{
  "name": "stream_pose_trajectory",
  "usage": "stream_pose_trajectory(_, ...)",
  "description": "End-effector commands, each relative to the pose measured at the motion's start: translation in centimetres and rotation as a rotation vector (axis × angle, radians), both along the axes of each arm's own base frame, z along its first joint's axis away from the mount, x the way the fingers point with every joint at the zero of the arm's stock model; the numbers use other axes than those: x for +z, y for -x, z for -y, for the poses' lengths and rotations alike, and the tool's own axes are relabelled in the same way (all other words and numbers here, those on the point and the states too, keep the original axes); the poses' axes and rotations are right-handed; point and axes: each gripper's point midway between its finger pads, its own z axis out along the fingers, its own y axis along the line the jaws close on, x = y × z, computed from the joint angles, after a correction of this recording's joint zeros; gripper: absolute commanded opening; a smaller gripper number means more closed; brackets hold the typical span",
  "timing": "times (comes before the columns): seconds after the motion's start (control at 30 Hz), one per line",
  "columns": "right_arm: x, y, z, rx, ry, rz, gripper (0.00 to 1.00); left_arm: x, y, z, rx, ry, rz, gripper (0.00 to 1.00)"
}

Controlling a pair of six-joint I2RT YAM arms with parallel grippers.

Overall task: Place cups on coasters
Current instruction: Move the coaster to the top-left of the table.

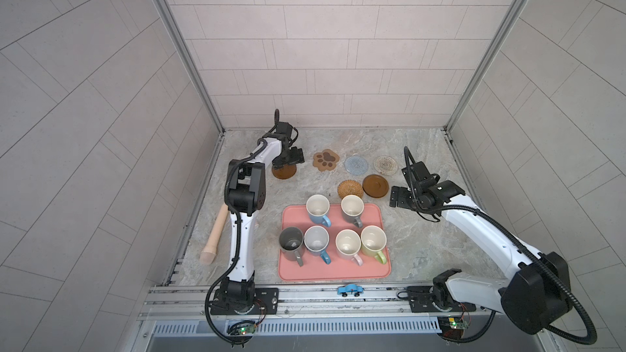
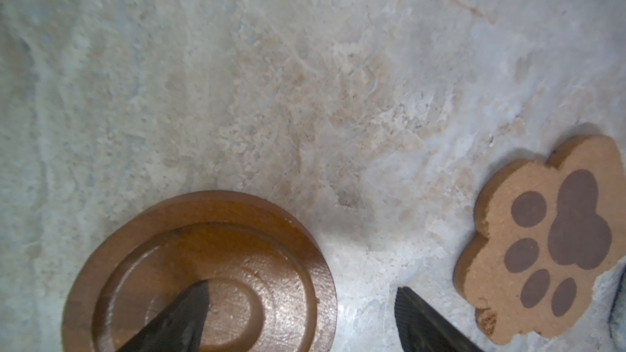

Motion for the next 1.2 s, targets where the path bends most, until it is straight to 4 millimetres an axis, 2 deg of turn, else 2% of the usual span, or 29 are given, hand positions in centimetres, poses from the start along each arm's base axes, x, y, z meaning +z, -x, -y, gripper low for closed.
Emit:
stream_pose_trajectory(0.0,-0.1,0.1,0.4,-0.002,0.036,-0.016,0.97,-1.8,-0.1,-0.4,0.014,-0.010,-0.041,0.93)
stream_pose_trajectory(0.53,-0.2,-1.0,-0.2,0.010,0.033,-0.026,0.97,-1.7,-1.5,-1.6,0.025,-0.029,-0.019,0.94)
stream_pose_trajectory(0.73,0.0,-1.4,-0.6,0.014,0.032,-0.025,0.97,-1.0,-1.4,-1.1,0.010,-0.013,-0.010,0.94)
stream_pose_trajectory(0.8,0.1,-1.5,-0.7,0.017,0.032,-0.022,0.97,-0.3,-1.3,-1.2,0.009,-0.013,-0.001,0.93)
stream_pose_trajectory(0.9,0.5,-1.7,-0.8,0.024,0.035,-0.021,0.97,1.7,-1.2,-1.1,0.009,-0.010,0.031,0.93)
stream_pose_trajectory(1.03,0.8,-1.8,-0.7,0.020,0.034,-0.010,0.97,5.1,-1.1,-0.2,-0.021,-0.017,0.101,0.94)
stream_pose_trajectory(1.17,0.8,-1.7,-0.8,0.022,0.032,-0.008,0.97,7.4,-1.0,0.8,-0.028,-0.003,0.144,0.93)
